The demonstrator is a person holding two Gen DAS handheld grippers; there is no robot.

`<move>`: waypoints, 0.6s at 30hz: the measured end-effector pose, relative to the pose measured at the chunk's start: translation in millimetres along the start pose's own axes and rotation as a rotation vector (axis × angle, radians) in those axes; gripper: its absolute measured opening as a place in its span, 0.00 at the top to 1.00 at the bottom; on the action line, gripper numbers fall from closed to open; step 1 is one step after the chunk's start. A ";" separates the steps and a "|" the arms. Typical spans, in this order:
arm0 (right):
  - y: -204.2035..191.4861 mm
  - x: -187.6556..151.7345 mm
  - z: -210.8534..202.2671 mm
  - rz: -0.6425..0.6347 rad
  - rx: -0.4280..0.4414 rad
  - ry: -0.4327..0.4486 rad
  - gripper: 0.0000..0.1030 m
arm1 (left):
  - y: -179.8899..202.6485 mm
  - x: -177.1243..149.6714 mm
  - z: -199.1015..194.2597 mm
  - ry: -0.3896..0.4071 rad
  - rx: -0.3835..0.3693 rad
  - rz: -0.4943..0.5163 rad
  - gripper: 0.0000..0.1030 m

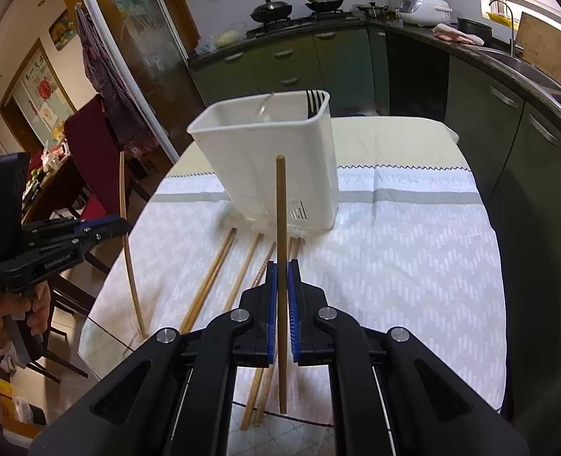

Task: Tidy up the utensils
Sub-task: 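Lift both chopsticks upright and drop them into the white holder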

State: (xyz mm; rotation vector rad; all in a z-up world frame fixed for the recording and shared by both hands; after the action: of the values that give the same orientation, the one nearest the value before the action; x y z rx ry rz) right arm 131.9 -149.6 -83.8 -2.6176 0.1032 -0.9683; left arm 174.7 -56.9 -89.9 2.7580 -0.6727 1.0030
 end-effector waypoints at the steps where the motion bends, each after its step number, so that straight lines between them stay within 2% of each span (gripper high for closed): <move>1: -1.2 0.9 -3.0 -0.001 0.005 0.006 0.94 | 1.8 1.2 -2.5 0.005 0.000 -0.002 0.94; 18: -20.9 22.5 -36.0 -0.051 0.029 0.097 0.94 | 22.7 26.9 -33.9 0.093 -0.016 0.039 0.94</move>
State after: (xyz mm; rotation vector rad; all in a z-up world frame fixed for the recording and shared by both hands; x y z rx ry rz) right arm 124.9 -144.8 -37.2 -2.5583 0.0461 -1.1055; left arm 163.0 -77.9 -47.3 2.6750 -0.7194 1.1212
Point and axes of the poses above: each gripper's, at about its wrist camera, not at the fingertips, and z roughly the way its jaws point, y to its right, x to its top, the point moved 9 cm from there along z, roughly the way its jaws point, and after that the axes turned 9 degrees about z, right-handed, at the moved point
